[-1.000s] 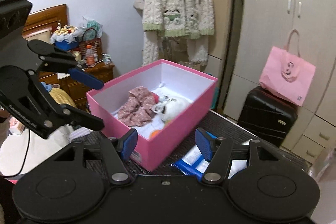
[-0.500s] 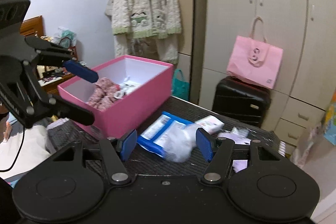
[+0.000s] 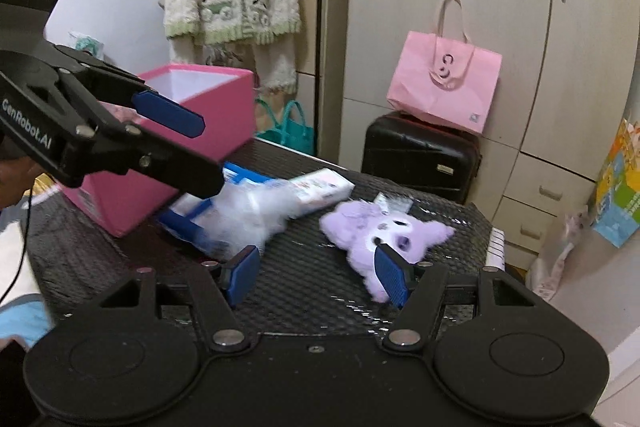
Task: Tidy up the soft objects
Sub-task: 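Move both tools back to the table toward the purple plush, then close both tools together on the purple plush toy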
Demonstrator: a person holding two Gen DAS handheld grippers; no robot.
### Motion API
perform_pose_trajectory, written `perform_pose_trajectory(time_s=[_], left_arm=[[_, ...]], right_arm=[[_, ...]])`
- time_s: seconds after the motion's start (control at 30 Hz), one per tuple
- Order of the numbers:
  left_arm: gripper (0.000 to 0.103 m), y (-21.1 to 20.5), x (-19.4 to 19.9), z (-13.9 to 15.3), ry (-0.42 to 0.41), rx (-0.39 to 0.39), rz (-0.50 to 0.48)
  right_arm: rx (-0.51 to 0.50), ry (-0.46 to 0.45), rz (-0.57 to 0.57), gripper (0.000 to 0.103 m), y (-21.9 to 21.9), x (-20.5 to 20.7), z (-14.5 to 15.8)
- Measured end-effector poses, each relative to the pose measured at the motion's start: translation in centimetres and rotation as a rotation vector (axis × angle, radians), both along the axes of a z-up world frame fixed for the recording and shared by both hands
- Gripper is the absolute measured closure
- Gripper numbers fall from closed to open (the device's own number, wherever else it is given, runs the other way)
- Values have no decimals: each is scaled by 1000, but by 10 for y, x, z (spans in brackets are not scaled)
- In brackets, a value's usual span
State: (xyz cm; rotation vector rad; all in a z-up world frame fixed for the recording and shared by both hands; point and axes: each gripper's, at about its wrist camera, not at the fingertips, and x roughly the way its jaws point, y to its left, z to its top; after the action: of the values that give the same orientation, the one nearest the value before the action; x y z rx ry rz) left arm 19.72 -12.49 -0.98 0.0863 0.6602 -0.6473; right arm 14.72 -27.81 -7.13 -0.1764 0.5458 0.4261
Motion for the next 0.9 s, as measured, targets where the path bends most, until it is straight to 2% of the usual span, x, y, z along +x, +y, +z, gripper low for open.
perform_pose_trajectory(time_s=[0.1, 0.23, 0.4, 0.5, 0.63, 0.77, 0.87, 0.9], left_arm=[[14, -15, 12, -13, 1, 0, 17], [14, -38, 18, -29, -86, 54, 104], [15, -50, 46, -41, 2, -10, 131], [15, -62, 61, -50, 22, 4, 144], [15, -73, 80, -69, 97, 13, 169], [16, -77, 89, -80, 85, -4, 229], [21, -77, 97, -87, 147, -38, 212], [26, -76, 98, -89, 164, -54, 208]], right_arm=[[-9, 1, -8, 34, -9, 16, -12], [6, 8, -15, 34, -23, 39, -28], [31, 29, 2, 34, -36, 65, -43], [29, 37, 33, 34, -36, 75, -50], [1, 46, 53, 31, -33, 86, -59], [20, 57, 64, 27, -37, 94, -67], [35, 48, 76, 27, -39, 96, -68], [37, 43, 83, 27, -38, 95, -70]])
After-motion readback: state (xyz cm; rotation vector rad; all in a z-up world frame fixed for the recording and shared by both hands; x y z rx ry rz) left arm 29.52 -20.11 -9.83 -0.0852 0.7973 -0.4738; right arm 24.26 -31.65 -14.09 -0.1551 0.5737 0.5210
